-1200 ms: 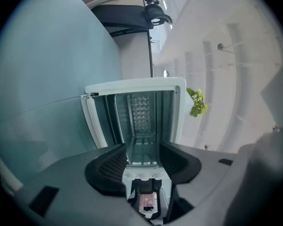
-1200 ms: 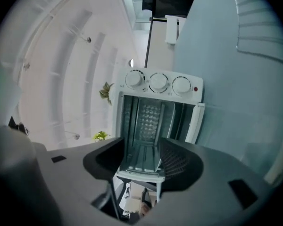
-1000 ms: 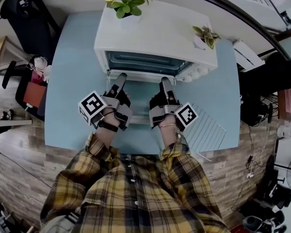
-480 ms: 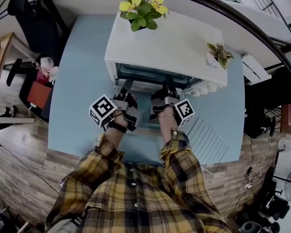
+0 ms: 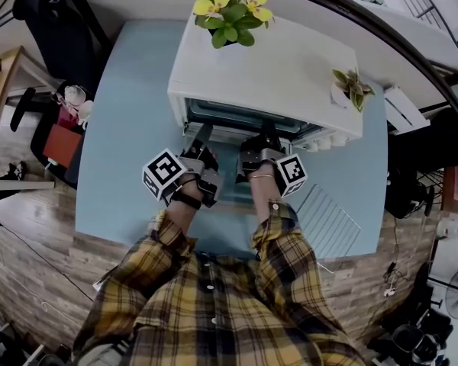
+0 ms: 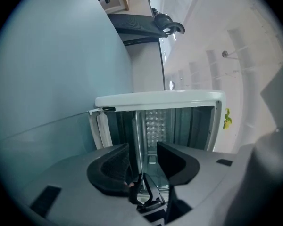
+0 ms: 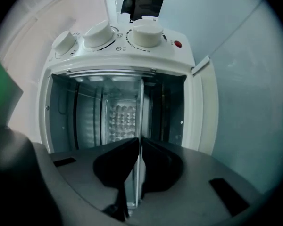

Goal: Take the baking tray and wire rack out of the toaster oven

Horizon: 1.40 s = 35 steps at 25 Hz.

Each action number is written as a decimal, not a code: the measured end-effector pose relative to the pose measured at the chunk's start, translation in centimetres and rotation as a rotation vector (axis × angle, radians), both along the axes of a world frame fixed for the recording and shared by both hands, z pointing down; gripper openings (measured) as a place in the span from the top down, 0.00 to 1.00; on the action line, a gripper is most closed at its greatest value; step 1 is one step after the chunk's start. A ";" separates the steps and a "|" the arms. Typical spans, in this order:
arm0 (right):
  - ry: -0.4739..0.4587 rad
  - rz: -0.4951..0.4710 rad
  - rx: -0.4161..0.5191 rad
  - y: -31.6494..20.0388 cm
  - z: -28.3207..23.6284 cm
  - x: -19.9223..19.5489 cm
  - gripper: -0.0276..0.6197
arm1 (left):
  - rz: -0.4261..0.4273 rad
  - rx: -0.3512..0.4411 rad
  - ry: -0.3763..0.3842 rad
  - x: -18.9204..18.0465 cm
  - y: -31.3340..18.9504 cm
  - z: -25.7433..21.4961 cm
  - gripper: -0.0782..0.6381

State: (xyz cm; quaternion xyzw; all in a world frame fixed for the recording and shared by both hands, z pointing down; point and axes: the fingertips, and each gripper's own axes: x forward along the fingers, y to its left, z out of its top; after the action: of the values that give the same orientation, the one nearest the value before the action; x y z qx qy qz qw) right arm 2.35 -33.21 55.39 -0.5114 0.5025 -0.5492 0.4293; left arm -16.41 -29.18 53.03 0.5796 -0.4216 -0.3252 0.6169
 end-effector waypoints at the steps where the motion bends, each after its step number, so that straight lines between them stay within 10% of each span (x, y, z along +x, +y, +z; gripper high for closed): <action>1: -0.004 -0.005 -0.010 0.3 0.0 0.0 0.91 | 0.002 -0.003 0.002 0.1 0.1 0.1 0.65; 35: -0.055 -0.136 -0.038 18.2 -3.3 -0.3 0.92 | -0.029 -0.184 0.056 1.4 13.7 0.4 0.83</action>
State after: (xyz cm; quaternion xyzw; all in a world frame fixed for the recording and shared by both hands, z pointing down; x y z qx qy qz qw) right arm 2.08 -15.02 52.11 -0.4687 0.5136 -0.6006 0.3947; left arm -15.04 -15.52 53.43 0.5050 -0.4407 -0.3102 0.6741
